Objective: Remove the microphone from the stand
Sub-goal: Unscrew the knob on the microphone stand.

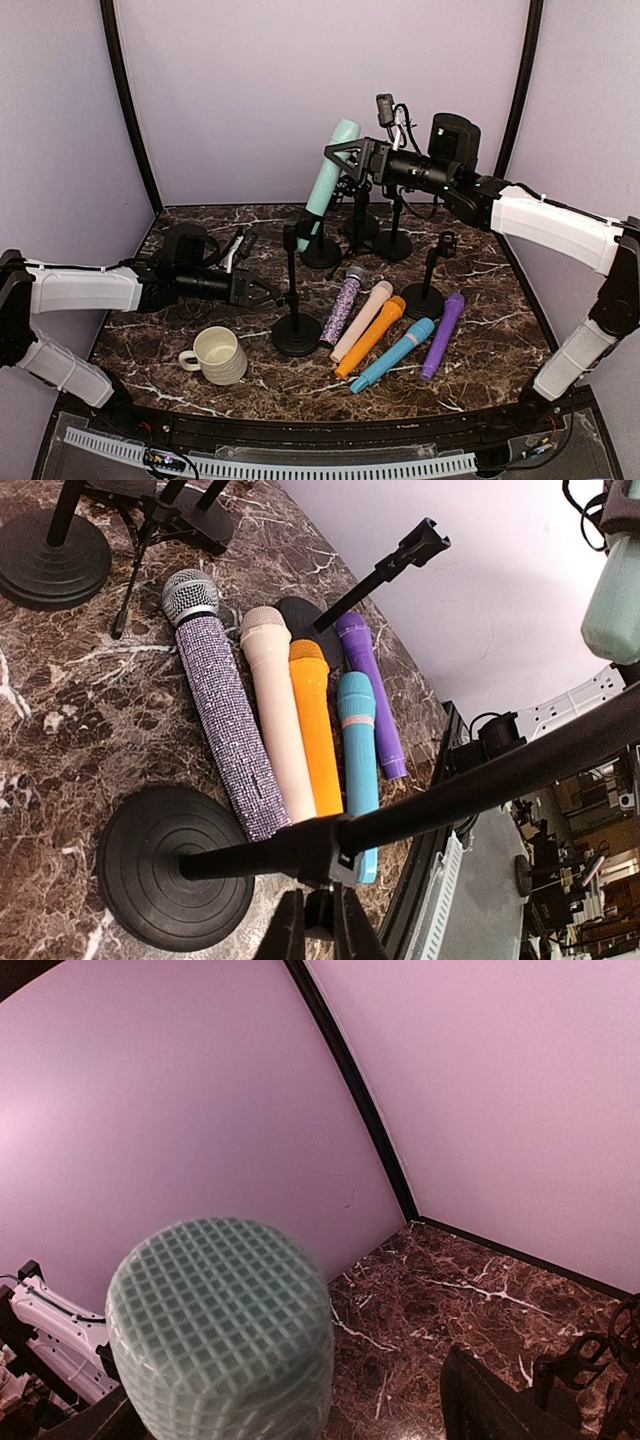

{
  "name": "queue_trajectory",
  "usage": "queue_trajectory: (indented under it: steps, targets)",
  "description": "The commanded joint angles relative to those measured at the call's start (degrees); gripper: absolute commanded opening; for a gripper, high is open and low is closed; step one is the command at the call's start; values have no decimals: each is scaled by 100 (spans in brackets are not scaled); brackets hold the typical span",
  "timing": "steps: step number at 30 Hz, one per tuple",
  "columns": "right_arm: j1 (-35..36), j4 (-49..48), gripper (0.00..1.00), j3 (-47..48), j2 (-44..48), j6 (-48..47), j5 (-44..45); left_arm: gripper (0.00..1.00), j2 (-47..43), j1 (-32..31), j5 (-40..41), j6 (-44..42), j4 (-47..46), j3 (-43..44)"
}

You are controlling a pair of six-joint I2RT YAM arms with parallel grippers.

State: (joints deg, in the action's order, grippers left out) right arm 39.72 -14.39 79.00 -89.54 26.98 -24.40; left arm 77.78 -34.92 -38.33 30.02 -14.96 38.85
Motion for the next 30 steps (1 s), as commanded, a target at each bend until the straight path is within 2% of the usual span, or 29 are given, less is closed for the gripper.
queue_trajectory:
  steps: [1,12,21,25,30]
  targets:
    - [44,-134,90,-7,121,-53,67,8,64,-15,-12,391,-6,-199]
    - [63,-130,90,-16,129,-51,76,7,266,-15,148,463,433,-225]
    - [88,-131,90,-25,139,-48,91,11,193,-14,384,322,662,-117]
    - [89,-136,90,-43,151,-48,122,21,65,-15,609,-72,949,128]
    - [89,-134,90,-116,248,-77,265,42,-463,-15,1380,-868,1594,652]
